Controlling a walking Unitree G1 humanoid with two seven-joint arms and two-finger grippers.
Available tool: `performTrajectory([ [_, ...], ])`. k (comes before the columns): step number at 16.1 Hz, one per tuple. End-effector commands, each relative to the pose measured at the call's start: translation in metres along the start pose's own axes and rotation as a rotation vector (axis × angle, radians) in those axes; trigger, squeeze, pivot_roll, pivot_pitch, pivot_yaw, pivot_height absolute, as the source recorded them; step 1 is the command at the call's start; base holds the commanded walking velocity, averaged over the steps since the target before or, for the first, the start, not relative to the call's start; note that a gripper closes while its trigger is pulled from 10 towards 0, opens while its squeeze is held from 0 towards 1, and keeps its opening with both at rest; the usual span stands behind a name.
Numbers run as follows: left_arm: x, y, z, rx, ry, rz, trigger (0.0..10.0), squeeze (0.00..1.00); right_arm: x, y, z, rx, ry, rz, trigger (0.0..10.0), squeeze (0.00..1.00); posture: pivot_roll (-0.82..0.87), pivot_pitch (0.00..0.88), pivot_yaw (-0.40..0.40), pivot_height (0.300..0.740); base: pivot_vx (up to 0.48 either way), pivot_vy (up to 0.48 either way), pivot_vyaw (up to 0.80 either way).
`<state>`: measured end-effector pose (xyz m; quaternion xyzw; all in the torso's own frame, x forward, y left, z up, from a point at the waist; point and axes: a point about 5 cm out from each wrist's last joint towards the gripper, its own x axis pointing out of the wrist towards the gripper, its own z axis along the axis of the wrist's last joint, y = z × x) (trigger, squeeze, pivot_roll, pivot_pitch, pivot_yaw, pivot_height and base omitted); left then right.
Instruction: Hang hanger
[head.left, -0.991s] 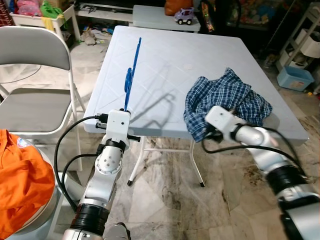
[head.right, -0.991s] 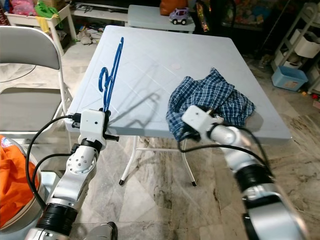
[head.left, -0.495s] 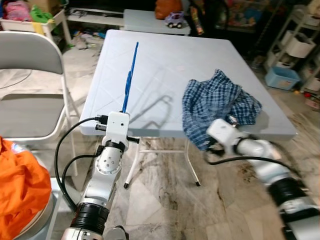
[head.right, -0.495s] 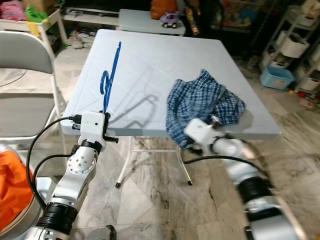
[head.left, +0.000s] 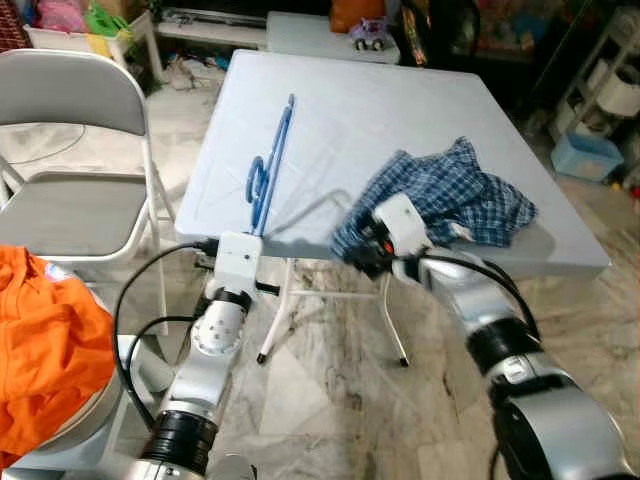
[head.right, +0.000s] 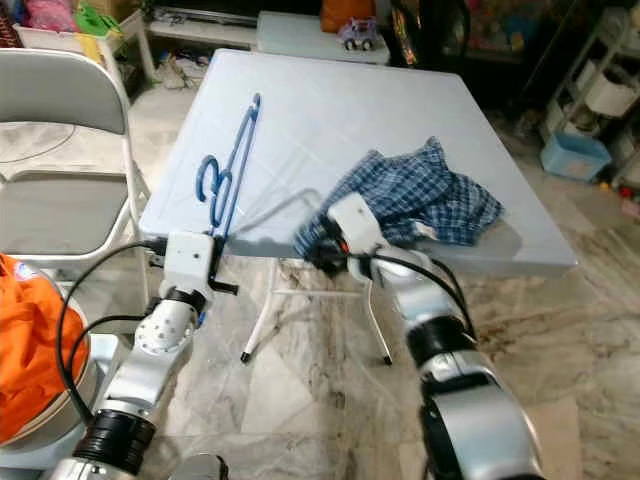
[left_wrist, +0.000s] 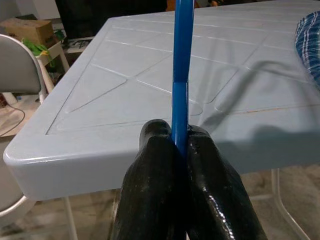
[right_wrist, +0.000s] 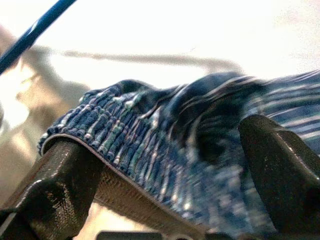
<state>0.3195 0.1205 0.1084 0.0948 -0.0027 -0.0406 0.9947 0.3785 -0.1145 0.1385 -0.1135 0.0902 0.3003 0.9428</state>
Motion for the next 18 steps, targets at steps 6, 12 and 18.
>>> performTrajectory([
  [6,-0.001,-0.005,-0.015,0.012,0.085,-0.044,10.0,0.00,-0.019,-0.043,0.036,0.264,-0.380,-0.404,10.0,0.00,0.23,0.082,-0.114,0.740,0.000,0.000,0.00],
  [12,-0.003,-0.007,-0.017,0.014,0.092,-0.044,10.0,0.00,0.006,-0.022,0.055,0.247,-0.353,-0.459,10.0,0.00,0.23,0.084,-0.123,0.740,0.000,0.000,0.00],
  [18,-0.005,-0.008,-0.019,0.002,0.096,-0.030,10.0,0.00,0.035,0.086,0.010,0.146,-0.144,0.147,10.0,0.00,0.23,0.091,-0.140,0.740,0.000,0.000,0.00],
])
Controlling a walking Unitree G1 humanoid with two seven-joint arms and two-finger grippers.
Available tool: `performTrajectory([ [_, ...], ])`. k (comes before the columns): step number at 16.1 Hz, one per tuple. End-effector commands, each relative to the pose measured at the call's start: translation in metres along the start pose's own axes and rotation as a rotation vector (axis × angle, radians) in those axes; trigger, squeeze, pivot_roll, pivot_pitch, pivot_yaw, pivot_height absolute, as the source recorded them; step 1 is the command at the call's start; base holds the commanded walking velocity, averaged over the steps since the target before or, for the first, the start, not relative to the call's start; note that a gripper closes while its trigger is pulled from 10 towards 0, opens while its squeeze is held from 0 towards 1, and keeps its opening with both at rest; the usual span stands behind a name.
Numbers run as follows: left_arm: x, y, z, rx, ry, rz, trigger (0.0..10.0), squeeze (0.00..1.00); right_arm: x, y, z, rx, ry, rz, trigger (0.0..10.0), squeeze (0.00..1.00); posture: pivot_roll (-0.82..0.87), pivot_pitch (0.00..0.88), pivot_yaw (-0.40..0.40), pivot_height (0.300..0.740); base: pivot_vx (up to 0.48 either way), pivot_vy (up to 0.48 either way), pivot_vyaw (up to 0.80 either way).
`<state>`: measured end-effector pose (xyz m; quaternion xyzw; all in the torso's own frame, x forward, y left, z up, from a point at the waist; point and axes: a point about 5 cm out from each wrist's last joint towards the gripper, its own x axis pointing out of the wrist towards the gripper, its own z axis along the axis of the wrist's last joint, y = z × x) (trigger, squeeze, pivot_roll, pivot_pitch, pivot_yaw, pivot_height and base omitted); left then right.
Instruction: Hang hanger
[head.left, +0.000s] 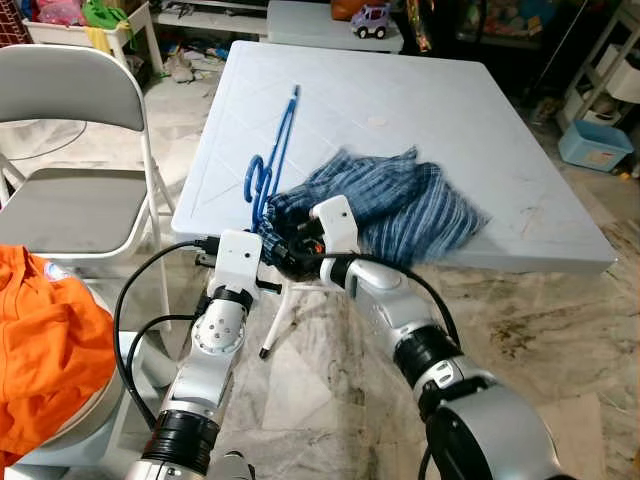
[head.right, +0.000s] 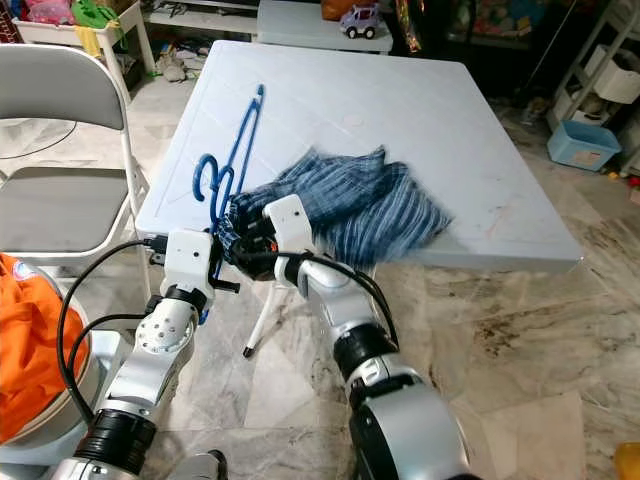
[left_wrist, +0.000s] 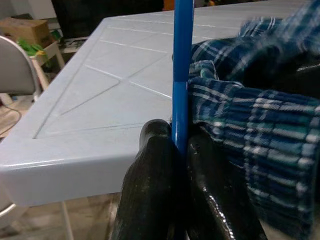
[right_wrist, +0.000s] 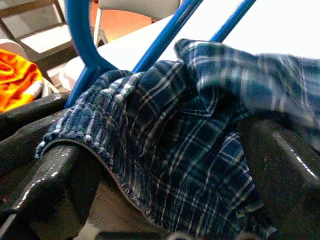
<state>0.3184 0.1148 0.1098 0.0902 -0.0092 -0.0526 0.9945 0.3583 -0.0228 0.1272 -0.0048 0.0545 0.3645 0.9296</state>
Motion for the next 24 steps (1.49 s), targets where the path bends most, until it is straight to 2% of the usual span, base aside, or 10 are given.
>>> performTrajectory([
  [1,-0.005,-0.003,-0.021,0.009,0.112,-0.007,10.0,0.00,-0.006,-0.003,-0.005,-0.088,0.011,0.003,10.0,0.00,0.23,0.091,-0.139,0.740,0.000,0.000,0.00],
  [3,-0.005,-0.004,-0.022,0.008,0.114,-0.008,10.0,0.00,-0.022,-0.023,-0.013,-0.313,0.063,-0.081,10.0,0.00,0.22,0.089,-0.135,0.740,0.000,0.000,0.00],
  [9,-0.002,-0.008,-0.021,0.007,0.113,-0.032,10.0,0.00,-0.036,-0.049,-0.012,-0.265,0.032,-0.277,10.0,0.00,0.20,0.086,-0.121,0.740,0.000,0.000,0.00],
  [12,-0.002,-0.008,-0.021,0.006,0.112,-0.030,10.0,0.00,-0.041,-0.067,0.003,-0.157,-0.071,-0.511,10.0,0.00,0.21,0.087,-0.124,0.740,0.000,0.000,0.00],
  [14,-0.003,-0.007,-0.021,0.005,0.112,-0.023,10.0,0.00,-0.046,-0.084,0.016,0.103,-0.177,-0.703,10.0,0.00,0.21,0.091,-0.127,0.740,0.000,0.000,0.00],
  [19,-0.004,-0.007,-0.021,0.005,0.112,-0.023,10.0,0.00,-0.057,-0.113,0.051,0.223,-0.314,-0.920,10.0,0.00,0.21,0.088,-0.129,0.740,0.000,0.000,0.00],
  [20,-0.004,-0.007,-0.021,0.005,0.112,-0.023,10.0,0.00,-0.058,-0.115,0.053,0.209,-0.308,-0.916,10.0,0.00,0.21,0.089,-0.130,0.740,0.000,0.000,0.00],
  [22,-0.004,-0.007,-0.021,0.005,0.112,-0.022,10.0,0.00,-0.044,-0.101,0.042,-0.009,-0.141,-0.733,10.0,0.00,0.21,0.088,-0.130,0.740,0.000,0.000,0.00],
  [23,-0.004,-0.007,-0.022,0.005,0.114,-0.020,10.0,0.00,-0.039,-0.088,0.011,-0.166,0.084,-0.582,3.1,0.00,0.22,0.088,-0.132,0.740,0.000,0.000,0.00],
  [24,-0.004,-0.007,-0.022,0.004,0.114,-0.019,10.0,0.00,-0.041,-0.083,-0.005,-0.270,0.162,-0.506,0.0,0.00,0.22,0.088,-0.132,0.740,0.000,0.000,0.00],
])
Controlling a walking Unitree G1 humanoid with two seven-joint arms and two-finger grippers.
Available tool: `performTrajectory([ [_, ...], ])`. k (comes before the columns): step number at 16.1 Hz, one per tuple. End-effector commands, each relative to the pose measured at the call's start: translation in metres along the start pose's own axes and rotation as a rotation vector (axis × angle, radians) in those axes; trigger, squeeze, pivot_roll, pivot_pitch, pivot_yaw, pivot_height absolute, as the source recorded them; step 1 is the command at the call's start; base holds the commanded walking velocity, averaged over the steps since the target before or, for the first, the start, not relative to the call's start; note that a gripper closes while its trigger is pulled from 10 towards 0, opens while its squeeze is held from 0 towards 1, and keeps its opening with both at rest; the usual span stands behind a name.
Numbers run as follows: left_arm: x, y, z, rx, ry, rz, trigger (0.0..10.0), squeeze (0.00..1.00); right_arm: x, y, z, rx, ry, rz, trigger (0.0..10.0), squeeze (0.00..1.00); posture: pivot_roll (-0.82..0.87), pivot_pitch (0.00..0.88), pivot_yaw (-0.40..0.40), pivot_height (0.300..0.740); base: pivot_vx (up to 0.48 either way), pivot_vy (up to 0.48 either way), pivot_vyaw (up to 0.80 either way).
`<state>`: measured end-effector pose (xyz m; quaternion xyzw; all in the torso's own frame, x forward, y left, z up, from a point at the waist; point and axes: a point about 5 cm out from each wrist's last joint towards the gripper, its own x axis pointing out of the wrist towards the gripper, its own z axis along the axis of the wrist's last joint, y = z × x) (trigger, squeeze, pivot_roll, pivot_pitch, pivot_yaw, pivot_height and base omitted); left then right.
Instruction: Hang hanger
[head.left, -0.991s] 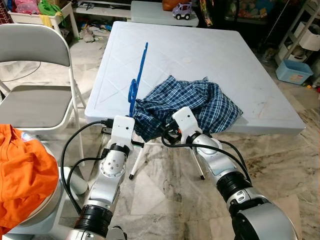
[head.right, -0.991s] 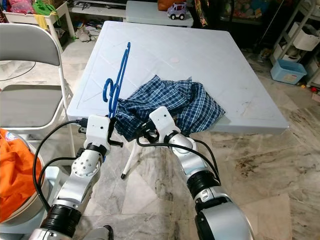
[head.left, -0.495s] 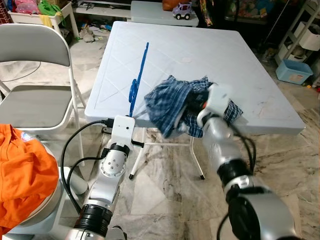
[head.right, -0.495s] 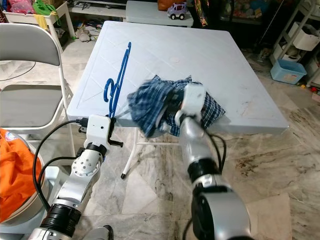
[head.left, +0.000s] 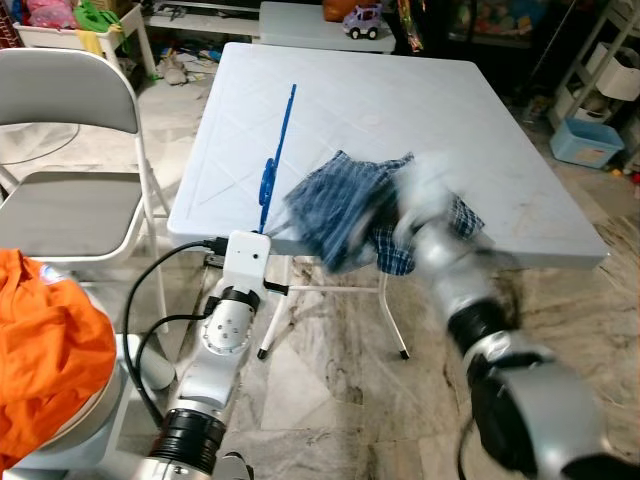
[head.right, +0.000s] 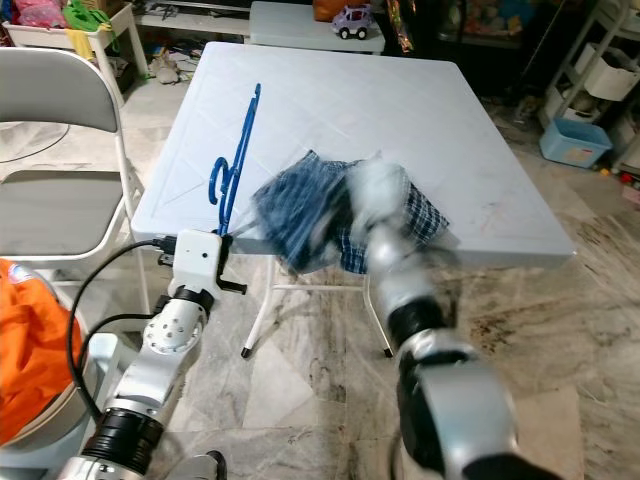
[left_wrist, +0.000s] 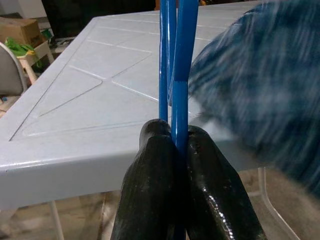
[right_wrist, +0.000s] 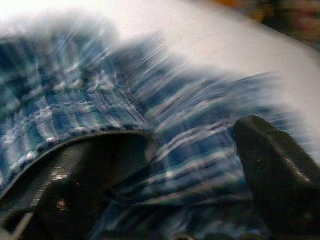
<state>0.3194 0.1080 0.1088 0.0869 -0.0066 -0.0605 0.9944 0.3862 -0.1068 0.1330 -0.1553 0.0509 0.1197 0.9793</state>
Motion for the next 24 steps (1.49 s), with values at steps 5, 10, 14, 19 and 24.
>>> performTrajectory([
  [5,-0.005,-0.001,-0.023,0.009,0.115,-0.008,10.0,0.00,-0.013,-0.010,-0.030,-0.173,0.116,0.181,10.0,0.00,0.20,0.088,-0.126,0.740,0.000,0.000,0.00],
  [10,-0.004,-0.003,-0.022,0.007,0.116,-0.018,10.0,0.00,-0.017,-0.028,-0.011,-0.181,0.047,0.265,10.0,0.00,0.20,0.082,-0.124,0.740,0.000,0.000,0.00],
  [14,-0.003,-0.003,-0.023,0.005,0.116,-0.015,10.0,0.00,-0.023,-0.024,-0.001,-0.060,-0.001,0.376,10.0,1.00,0.20,0.082,-0.124,0.740,0.000,0.000,0.00],
  [19,-0.004,-0.003,-0.022,0.006,0.114,-0.014,10.0,0.00,-0.031,-0.026,0.008,-0.071,-0.019,0.460,10.0,1.00,0.20,0.082,-0.125,0.740,0.000,0.000,0.00],
  [24,-0.003,-0.003,-0.022,0.008,0.115,-0.015,10.0,0.00,-0.046,-0.025,0.004,-0.191,-0.007,0.559,10.0,0.00,0.20,0.081,-0.122,0.740,0.000,0.000,0.00],
])
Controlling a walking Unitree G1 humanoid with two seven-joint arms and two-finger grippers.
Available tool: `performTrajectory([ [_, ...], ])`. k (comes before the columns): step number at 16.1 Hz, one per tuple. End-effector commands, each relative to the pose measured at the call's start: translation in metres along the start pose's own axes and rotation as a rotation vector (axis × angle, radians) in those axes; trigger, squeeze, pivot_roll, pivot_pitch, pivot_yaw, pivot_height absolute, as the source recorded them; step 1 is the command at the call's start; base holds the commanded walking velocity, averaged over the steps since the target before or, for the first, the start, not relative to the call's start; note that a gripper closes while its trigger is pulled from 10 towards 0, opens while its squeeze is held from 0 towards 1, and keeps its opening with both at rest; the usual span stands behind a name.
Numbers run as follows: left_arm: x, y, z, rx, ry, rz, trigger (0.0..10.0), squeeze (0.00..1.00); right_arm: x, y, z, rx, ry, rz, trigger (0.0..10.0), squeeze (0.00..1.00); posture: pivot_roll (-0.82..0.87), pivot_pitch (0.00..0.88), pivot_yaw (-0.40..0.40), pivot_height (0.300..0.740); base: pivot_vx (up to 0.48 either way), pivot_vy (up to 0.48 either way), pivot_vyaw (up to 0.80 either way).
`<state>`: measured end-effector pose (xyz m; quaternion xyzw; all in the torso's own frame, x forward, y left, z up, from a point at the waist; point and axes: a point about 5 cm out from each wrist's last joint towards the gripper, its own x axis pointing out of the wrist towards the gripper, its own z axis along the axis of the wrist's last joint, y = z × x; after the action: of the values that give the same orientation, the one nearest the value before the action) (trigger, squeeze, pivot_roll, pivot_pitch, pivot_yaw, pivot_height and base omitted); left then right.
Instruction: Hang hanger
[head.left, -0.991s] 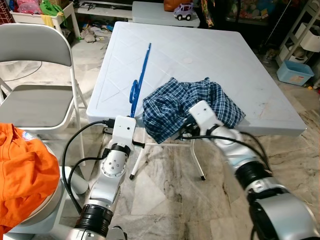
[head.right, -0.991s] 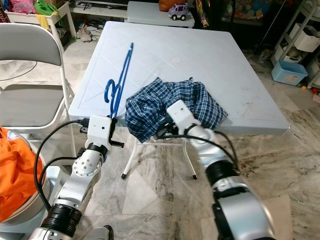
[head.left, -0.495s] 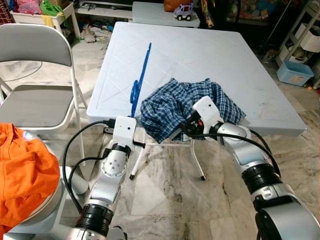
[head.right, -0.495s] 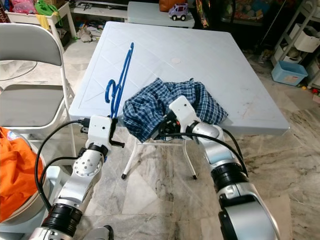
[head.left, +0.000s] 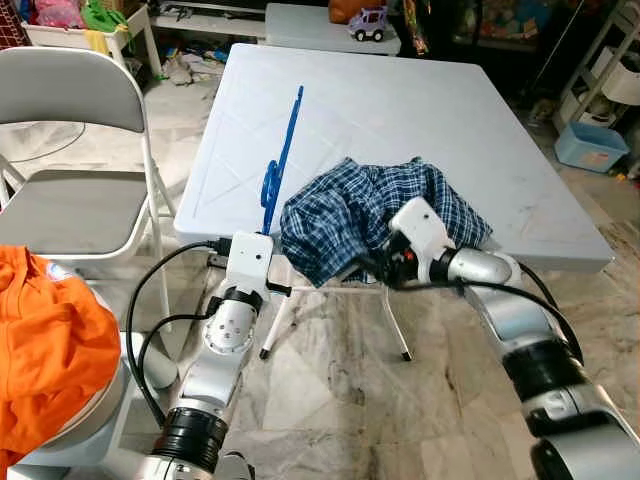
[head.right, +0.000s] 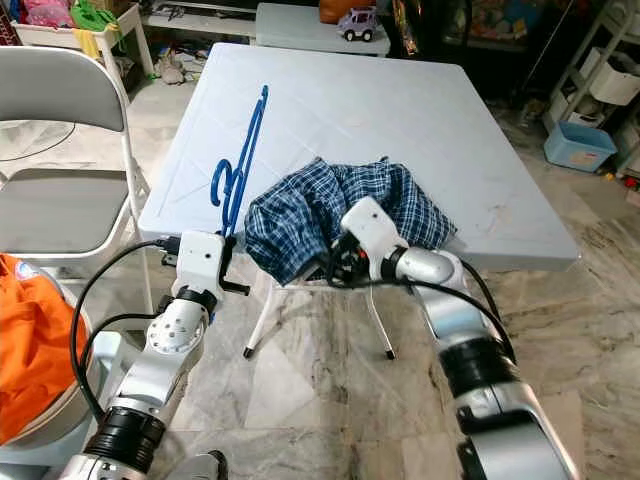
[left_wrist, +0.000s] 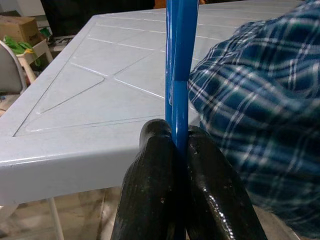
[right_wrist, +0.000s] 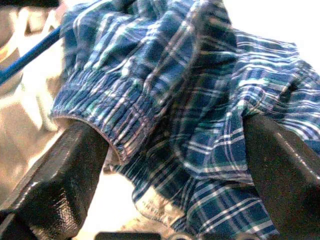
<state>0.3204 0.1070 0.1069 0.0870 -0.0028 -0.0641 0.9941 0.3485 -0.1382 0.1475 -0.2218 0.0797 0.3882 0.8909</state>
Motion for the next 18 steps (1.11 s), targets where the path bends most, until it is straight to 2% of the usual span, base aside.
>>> performTrajectory([
  [1,-0.003,-0.002,-0.020,0.008,0.108,-0.008,10.0,0.00,-0.005,0.003,0.001,-0.068,0.008,0.039,10.0,0.00,0.20,0.080,-0.121,0.740,0.000,0.000,0.00],
  [5,-0.003,-0.002,-0.020,0.008,0.106,-0.010,10.0,0.00,-0.011,0.011,-0.006,-0.067,0.025,0.086,10.0,0.00,0.20,0.080,-0.120,0.740,0.000,0.000,0.00],
  [8,-0.003,-0.002,-0.020,0.008,0.106,-0.009,10.0,0.00,-0.015,0.009,-0.008,-0.057,0.031,0.062,10.0,0.00,0.20,0.079,-0.119,0.740,0.000,0.000,0.00],
  [10,-0.003,-0.001,-0.020,0.007,0.107,-0.007,10.0,0.00,-0.009,-0.004,-0.007,-0.030,0.010,-0.114,10.0,0.00,0.20,0.080,-0.119,0.740,0.000,0.000,0.00],
  [13,-0.003,-0.001,-0.020,0.008,0.108,-0.008,10.0,0.00,0.005,-0.005,-0.005,0.065,-0.024,-0.272,10.0,0.00,0.20,0.080,-0.117,0.740,0.000,0.000,0.00],
  [14,-0.003,-0.002,-0.020,0.007,0.108,-0.009,10.0,0.00,0.019,0.009,-0.008,0.088,-0.039,-0.317,0.0,0.00,0.20,0.082,-0.118,0.740,0.000,0.000,0.00],
  [16,-0.003,-0.001,-0.020,0.008,0.108,-0.008,10.0,0.00,0.034,0.027,-0.009,0.070,-0.023,-0.304,0.0,0.00,0.20,0.086,-0.118,0.740,0.000,0.000,0.00],
  [18,-0.004,-0.001,-0.020,0.009,0.109,-0.006,10.0,0.00,0.040,0.033,-0.007,0.087,-0.022,-0.295,0.0,0.00,0.20,0.086,-0.118,0.740,0.000,0.000,0.00],
])
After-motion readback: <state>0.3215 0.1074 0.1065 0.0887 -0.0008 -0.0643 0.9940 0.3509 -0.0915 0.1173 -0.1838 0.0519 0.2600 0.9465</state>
